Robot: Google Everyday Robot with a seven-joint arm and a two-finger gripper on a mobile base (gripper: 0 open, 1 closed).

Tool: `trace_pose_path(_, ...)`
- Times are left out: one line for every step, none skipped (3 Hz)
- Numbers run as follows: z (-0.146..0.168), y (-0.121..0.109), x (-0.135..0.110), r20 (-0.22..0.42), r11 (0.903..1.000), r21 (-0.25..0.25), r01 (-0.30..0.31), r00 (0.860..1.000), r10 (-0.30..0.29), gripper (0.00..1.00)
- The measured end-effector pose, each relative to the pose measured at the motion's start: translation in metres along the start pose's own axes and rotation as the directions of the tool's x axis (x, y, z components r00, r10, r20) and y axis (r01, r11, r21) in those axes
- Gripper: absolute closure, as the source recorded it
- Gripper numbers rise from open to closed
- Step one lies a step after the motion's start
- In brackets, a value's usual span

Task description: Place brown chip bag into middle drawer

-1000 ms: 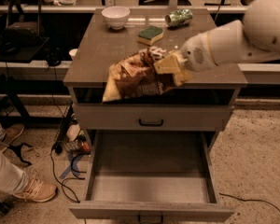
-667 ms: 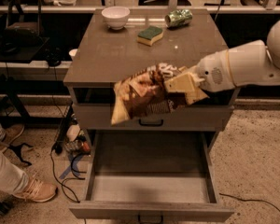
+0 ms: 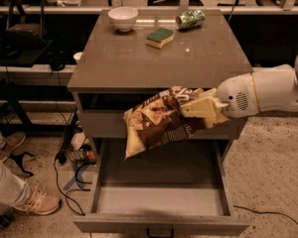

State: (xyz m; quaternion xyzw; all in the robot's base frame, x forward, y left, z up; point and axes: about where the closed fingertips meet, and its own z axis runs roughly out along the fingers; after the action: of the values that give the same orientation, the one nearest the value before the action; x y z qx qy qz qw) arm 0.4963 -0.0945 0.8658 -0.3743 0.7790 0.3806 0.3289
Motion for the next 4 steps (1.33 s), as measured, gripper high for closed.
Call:
trace_pose_path(0.008,-0.002,0.008,-0.017,0.9997,0.001,-0.025,1.0,0.025,1.0)
trace_pose_path(0.034,-0.016,0.052,0.008,0.9896,-0.009,-0.144,0.99,0.144,1.0)
trace_pose_path(0.073,-0.03,0.114,0.05,0.9613,-0.022,-0.274,0.96,0.275,1.0)
trace_pose_path(0.114,-0.042,0.166,0.101,0.9246,-0.038,-0.379,0.919,0.381,1.0)
